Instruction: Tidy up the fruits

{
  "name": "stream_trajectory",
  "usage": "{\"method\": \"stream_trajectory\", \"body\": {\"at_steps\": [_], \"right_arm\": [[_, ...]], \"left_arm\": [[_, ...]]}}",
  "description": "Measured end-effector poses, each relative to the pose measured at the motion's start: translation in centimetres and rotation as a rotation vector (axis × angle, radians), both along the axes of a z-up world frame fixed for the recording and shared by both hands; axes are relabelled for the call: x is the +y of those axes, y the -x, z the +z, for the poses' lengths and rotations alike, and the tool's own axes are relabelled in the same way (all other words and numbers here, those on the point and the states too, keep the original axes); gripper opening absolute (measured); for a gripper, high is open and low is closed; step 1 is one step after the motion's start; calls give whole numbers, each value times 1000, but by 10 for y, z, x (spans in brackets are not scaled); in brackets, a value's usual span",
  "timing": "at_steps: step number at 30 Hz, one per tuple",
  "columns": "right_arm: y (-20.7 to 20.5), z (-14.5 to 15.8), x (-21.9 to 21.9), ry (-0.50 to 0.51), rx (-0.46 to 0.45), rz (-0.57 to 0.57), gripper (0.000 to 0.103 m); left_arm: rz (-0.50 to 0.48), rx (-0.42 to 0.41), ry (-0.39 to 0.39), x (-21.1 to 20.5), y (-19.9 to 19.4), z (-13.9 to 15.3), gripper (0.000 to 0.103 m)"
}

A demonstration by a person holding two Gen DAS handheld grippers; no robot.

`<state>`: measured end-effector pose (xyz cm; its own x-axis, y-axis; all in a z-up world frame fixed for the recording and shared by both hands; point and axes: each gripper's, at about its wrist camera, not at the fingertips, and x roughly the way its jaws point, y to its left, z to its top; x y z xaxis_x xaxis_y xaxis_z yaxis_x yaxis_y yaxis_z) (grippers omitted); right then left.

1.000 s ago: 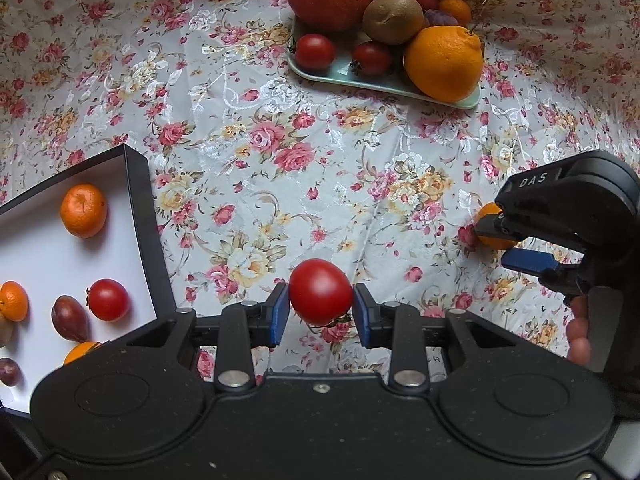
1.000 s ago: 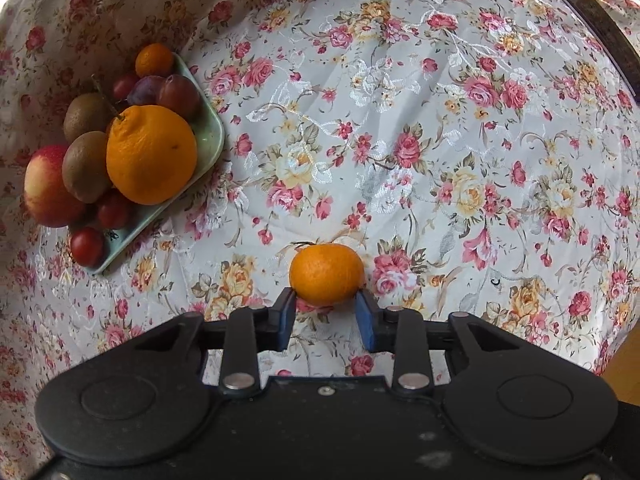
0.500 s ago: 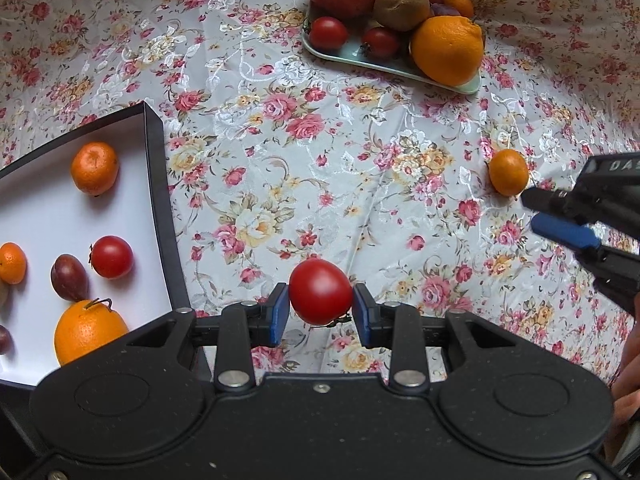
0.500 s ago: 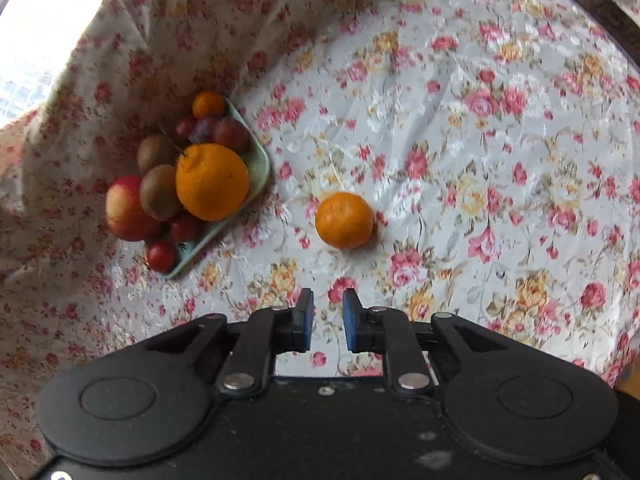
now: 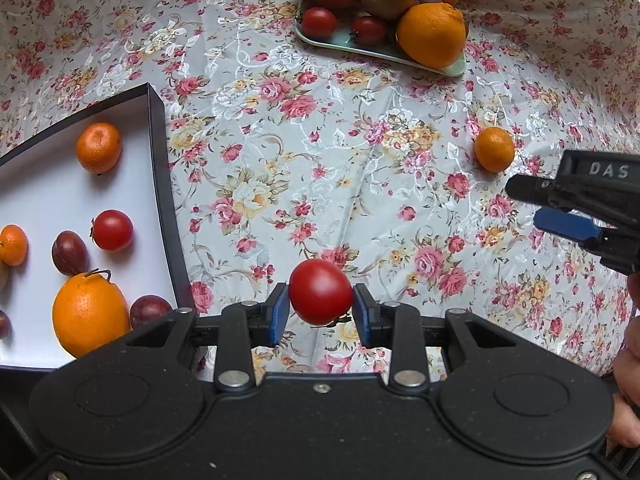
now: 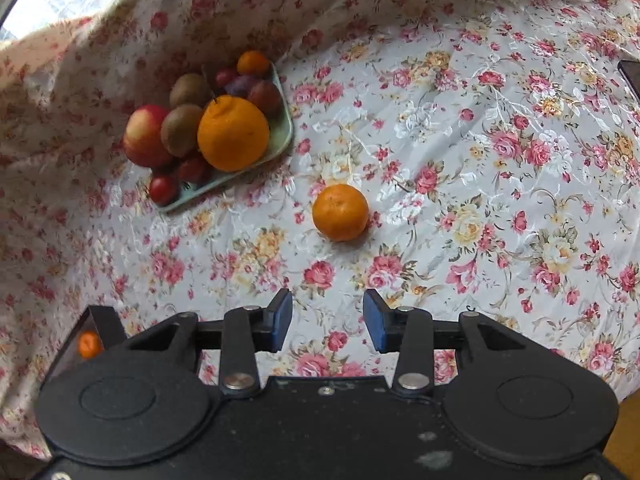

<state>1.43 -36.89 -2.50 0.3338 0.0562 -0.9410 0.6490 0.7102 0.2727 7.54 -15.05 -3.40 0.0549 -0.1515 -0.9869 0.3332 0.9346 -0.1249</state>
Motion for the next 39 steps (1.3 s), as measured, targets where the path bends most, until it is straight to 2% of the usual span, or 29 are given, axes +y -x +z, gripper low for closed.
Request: {"method": "stream_trajectory", "body": {"at_steps": [3,4,6,8,9,10,13,17,19,22,25,28,30,39], "right_arm": [[13,18,0,48,-146,-86,44],[17,20,0,53,-179,-101,52],[17,11,-8,-59,-180,-81,67],[13,-12,-15,-209,-112,-85,58],[14,-21,-17,-230,-90,-115,50],[15,-27,-17,-225,-80,-135,49],[9,-33,-13,-146,-40,-92,49],[8,-25,-15,-35,-76,-129,49],[12,-20,-21,-9,-145,-143,49],[13,-18,-25,11,-271,-83,54],[-2,-22,-26,33,-221,3,53],[-15,-25,-17,163,-179,75,53],[-22,-30,-14,211,-145,109,53],[-41,-68,-14,162,-45,146,53]], "left_arm": [[-2,-5,-11,0,0,-1,42],[-2,-5,-13,-1,0,-2,42],[-2,-3,-12,-1,-1,-3,42],[-4,-3,-8,-1,-1,-2,42],[-6,-5,-9,-1,-1,-2,42],[-6,-6,-11,-2,-1,-2,42],[-7,-9,-14,-3,-2,-3,42],[-11,-13,-18,-2,-2,-3,43],[-10,-13,-19,-2,-4,-3,42],[-4,-11,-19,-2,-6,-5,43],[-5,-13,-19,-3,-7,-5,43],[-10,-15,-23,-4,-8,-6,43],[-10,-15,-26,-5,-10,-7,43],[-2,-11,-28,-9,-25,-10,43]]}}
